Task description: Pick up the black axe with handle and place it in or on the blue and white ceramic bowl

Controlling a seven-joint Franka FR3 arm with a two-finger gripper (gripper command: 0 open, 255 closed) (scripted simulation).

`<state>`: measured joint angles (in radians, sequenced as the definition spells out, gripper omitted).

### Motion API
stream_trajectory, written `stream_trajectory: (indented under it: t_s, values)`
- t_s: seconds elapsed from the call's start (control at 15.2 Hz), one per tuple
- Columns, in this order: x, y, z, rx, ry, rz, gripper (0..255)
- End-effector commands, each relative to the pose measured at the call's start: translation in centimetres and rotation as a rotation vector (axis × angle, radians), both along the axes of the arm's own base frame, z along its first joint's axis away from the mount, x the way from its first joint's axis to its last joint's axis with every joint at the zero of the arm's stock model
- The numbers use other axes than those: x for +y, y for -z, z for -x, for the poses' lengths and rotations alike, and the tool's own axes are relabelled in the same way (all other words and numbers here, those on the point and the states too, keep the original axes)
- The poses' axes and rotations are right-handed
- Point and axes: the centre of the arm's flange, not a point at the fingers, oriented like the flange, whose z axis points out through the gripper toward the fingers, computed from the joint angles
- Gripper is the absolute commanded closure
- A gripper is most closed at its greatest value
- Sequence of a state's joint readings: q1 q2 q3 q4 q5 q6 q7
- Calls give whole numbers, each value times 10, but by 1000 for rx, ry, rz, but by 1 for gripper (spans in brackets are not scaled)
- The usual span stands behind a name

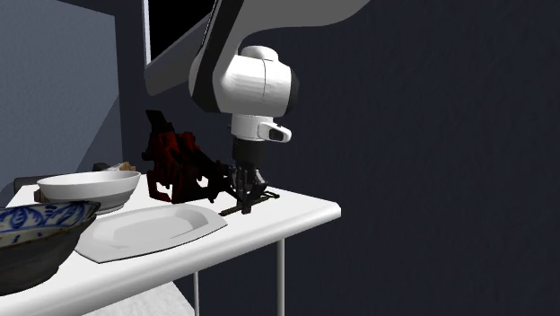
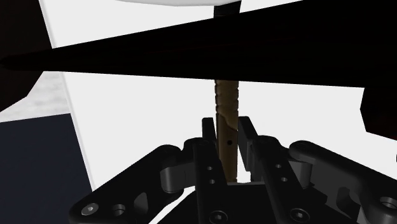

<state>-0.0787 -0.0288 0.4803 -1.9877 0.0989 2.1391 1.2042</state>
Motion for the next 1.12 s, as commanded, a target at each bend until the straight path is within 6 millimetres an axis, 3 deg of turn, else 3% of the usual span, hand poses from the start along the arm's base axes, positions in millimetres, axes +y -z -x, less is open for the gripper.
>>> stream_trajectory:
  t_s: [0.0,1.06]
  values:
    - [1,2,0,4,-1,0,255]
    - [1,-78,-1,4,-1,0,255]
